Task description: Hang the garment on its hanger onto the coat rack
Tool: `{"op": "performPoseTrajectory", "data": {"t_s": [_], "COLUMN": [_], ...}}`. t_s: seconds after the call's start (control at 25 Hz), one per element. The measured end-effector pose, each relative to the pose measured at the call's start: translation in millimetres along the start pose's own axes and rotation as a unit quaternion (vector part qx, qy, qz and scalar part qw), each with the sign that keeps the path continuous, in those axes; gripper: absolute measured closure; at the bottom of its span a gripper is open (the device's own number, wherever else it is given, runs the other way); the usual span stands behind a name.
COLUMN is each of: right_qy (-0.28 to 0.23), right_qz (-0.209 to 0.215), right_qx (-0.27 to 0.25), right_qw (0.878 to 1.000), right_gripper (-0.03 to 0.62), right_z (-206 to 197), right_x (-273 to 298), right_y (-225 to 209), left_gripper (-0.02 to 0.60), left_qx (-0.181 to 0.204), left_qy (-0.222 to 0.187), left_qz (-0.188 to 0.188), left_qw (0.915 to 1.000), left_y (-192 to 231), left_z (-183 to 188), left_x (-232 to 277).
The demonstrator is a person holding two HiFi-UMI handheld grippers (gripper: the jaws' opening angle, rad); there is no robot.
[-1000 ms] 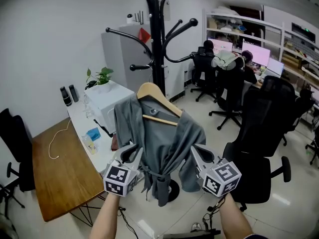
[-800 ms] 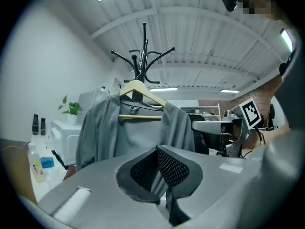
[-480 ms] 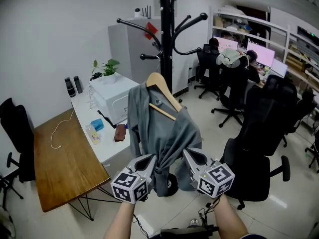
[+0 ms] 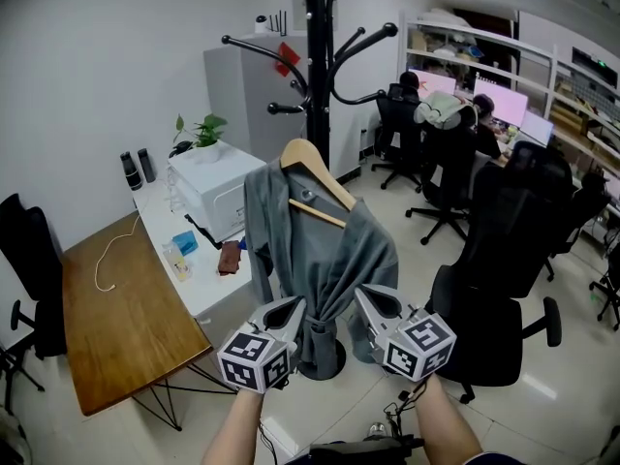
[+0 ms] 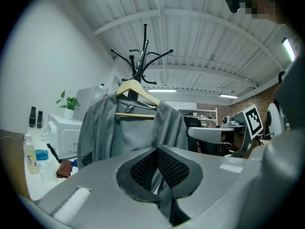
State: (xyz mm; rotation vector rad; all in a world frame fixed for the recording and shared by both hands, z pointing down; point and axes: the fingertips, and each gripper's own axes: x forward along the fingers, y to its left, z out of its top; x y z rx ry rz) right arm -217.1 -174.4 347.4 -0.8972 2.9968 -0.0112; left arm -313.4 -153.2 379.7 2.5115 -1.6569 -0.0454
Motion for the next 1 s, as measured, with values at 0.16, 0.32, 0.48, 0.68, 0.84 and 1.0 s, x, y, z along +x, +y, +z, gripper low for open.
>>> {"op": "performPoseTrajectory", "data": {"t_s": [0.16, 0.32, 0.48, 0.68, 0.84, 1.0], "right_qy": [0.0, -0.001, -0.001, -0.002, -0.002, -0.004], "right_qz": [-0.001, -0.001, 0.0, -0.001, 0.0, -0.001], "right_qx": [0.001, 0.002, -0.002, -0.003, -0.003, -0.005], "right_qw": [1.0, 1.0, 1.0, 1.0, 1.0, 1.0], "right_gripper": [0.591, 0.591, 0.591, 0.591, 0.591, 0.591], "right_z": [0.4, 1.1, 3.5, 4.2, 3.9, 5.3], "right_x": [0.1, 0.0, 0.5, 0.6, 1.1, 2.2], "right_y": [-0.4, -0.7, 1.0, 1.3, 3.1, 4.1], "left_gripper": [0.581, 0.581, 0.581, 0.581, 0.581, 0.581], "left_qx": [0.001, 0.005, 0.005, 0.007, 0.007, 0.006], "left_qy": [0.003, 0.006, 0.004, 0.007, 0.006, 0.005], "left_qz": [-0.004, -0.01, -0.011, -0.013, -0.01, -0.008], "left_qw": [1.0, 0.9999, 0.9999, 0.9999, 0.9999, 0.9999], "left_y": [-1.3, -5.0, -5.1, -6.3, -5.6, -3.3], "left_z": [-0.8, -2.2, -1.9, -3.4, -4.2, -4.3], "left_x": [3.4, 5.7, 4.5, 4.5, 2.2, -0.2]}}
